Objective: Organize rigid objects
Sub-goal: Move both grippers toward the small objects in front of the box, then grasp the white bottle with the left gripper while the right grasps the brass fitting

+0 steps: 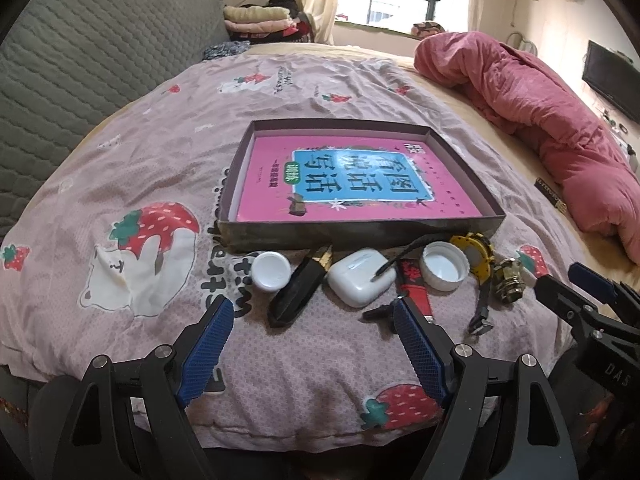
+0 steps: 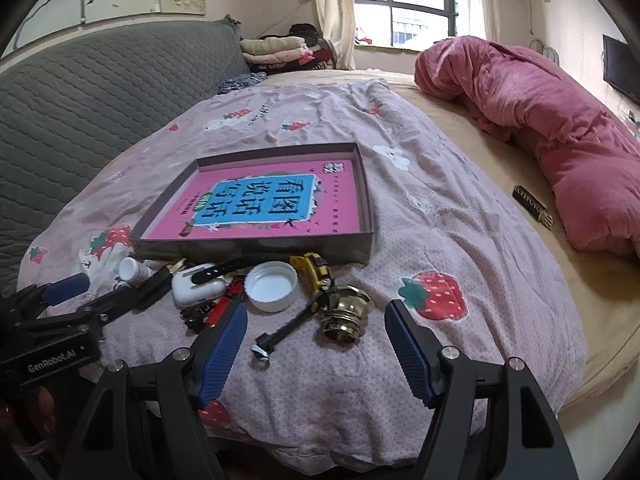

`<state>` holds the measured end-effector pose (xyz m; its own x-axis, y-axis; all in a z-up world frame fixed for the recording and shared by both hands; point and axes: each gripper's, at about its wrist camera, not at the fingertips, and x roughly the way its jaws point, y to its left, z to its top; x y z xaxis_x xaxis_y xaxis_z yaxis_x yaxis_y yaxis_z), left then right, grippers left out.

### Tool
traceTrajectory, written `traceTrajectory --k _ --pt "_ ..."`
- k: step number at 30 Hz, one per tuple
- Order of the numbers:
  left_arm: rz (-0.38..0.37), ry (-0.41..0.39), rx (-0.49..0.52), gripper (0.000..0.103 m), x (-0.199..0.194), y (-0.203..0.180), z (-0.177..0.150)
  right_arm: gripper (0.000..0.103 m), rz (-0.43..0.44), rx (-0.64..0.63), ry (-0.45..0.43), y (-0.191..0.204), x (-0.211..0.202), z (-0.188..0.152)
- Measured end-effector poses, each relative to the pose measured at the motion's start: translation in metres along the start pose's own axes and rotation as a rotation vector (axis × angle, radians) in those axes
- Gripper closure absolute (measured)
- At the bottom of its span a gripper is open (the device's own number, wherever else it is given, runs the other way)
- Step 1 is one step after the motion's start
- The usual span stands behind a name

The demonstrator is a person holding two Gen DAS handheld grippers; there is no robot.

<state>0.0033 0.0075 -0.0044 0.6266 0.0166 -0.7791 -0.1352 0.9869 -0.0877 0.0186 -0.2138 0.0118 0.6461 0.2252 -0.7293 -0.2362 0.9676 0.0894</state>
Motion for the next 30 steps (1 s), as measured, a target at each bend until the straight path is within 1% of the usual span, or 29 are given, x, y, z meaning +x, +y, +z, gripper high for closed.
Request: traceTrajectory --k 6,10,15,23,26,30 --pt "0.027 0.031 -0.037 0.02 0.01 0.014 0.001 0.032 -0.013 0.043 0.033 -0.012 0.011 -0.002" --pt "0.046 0.033 -0.053 0.02 0.017 0.022 0.002 0.032 -0.019 0.056 0.039 -0.018 0.015 -0.003" --pt "0.048 0.049 -0.087 0.02 0.027 0.032 0.005 0.032 -0.021 0.068 0.045 -0.023 0.019 -0.004" --pt "0.073 0.046 -0.139 0.02 0.041 0.052 0.01 0.032 -0.02 0.076 0.064 -0.026 0.027 -0.005" --pt "0.092 0.048 -0.126 0.02 0.047 0.051 0.013 0.032 -0.019 0.072 0.07 -0.025 0.029 -0.006" --pt "0.091 0.05 -0.102 0.02 0.054 0.048 0.014 0.032 -0.019 0.069 0.073 -0.025 0.031 -0.006"
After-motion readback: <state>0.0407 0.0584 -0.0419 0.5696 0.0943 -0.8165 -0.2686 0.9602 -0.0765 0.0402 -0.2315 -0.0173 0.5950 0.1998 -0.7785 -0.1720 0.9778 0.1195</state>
